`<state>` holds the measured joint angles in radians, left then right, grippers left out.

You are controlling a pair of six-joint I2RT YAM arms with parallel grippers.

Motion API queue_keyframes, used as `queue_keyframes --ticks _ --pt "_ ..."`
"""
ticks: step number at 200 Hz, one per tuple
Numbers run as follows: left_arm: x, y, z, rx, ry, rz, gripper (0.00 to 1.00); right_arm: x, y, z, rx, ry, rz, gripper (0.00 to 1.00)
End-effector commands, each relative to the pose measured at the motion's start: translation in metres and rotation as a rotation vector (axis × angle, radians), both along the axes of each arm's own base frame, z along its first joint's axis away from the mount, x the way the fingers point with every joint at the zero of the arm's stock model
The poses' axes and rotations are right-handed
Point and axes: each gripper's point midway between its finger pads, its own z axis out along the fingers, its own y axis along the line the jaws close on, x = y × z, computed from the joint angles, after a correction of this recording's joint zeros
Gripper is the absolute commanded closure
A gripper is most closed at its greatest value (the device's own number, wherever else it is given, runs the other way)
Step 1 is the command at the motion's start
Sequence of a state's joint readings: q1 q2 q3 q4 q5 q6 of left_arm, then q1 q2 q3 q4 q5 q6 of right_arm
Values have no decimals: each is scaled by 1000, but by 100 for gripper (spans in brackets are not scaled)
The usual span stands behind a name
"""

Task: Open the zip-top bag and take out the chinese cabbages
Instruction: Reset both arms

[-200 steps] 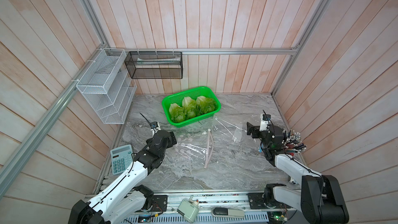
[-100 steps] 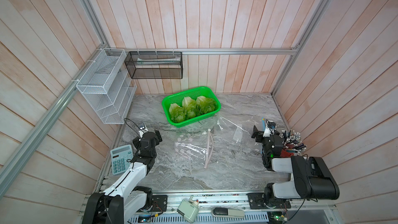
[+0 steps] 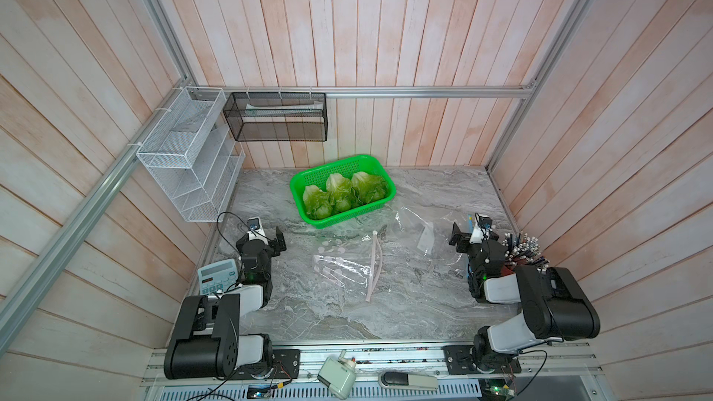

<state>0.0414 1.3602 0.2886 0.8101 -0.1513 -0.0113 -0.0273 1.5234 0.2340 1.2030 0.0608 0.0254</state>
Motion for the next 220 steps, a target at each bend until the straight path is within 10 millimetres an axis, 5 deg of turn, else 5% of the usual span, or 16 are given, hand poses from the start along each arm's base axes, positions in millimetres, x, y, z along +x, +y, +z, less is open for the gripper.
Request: queue_keyframes --ticks 1,32,48,67,220 --pt "7 -15 23 39 -77 -114 0 4 0 5 -1 -10 6 2" --pt "-6 -30 37 -49 -213 -173 0 4 0 5 -1 -11 7 2" --pt "4 -22 25 -67 -179 -126 0 4 0 5 -1 -10 7 2" --pt "9 -34 10 -53 -163 -204 0 4 0 5 0 -11 6 2" --pt "18 -28 5 -62 -122 -160 0 4 0 5 -1 -13 8 2"
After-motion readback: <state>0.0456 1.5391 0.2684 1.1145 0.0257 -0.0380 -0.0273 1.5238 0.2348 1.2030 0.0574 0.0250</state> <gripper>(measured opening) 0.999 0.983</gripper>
